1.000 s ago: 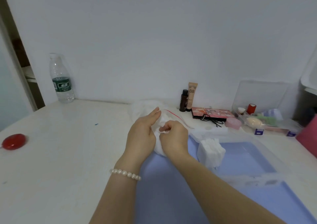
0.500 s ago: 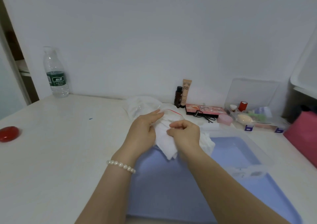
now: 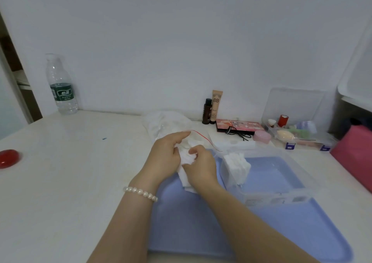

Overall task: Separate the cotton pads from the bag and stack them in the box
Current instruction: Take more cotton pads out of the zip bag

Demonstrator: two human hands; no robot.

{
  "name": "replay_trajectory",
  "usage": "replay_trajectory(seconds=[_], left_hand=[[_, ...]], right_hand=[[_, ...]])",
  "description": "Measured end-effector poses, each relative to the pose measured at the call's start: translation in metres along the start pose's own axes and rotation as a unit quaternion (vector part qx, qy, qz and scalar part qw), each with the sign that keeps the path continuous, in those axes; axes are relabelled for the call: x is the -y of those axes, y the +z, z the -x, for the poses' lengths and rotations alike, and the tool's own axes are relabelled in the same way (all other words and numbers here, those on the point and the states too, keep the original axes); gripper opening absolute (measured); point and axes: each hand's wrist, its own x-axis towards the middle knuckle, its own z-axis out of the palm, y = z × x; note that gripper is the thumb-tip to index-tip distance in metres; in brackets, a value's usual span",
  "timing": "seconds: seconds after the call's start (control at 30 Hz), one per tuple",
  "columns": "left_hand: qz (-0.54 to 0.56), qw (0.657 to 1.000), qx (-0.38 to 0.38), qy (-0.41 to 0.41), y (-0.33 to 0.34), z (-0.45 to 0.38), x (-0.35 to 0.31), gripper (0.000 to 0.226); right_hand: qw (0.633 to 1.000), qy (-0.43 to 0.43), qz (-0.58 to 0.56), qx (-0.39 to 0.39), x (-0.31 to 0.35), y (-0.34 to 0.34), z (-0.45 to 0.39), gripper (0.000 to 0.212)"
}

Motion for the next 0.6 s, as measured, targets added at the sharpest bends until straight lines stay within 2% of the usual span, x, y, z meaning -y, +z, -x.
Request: replay_trajectory(seconds=[0.1, 0.23, 0.37, 0.6], left_hand=[[0.000, 1.000, 0.000, -0.006, -0.001, -0.001, 0.002, 0.060], [0.004, 1.000, -0.007, -0.010, -0.003, -0.003, 0.003, 0.061], [0.017, 1.000, -0.010, -0.009, -0.004, -0.003, 0.004, 0.057], [0.029, 0.999, -0.008, -0.018, -0.003, -0.002, 0.002, 0.042]], right_hand=[[0.997, 0.015, -0.058, -0.038, -0.001, -0.007, -0.001, 0.023], [0.992, 0.029, -0.112, -0.048, 0.006, -0.019, 0.001, 0.022], [0.990, 0.024, -0.137, -0.004, 0.018, -0.035, 0.008, 0.025], [0.996, 0.015, -0.070, 0.055, 0.022, -0.056, 0.019, 0.025]])
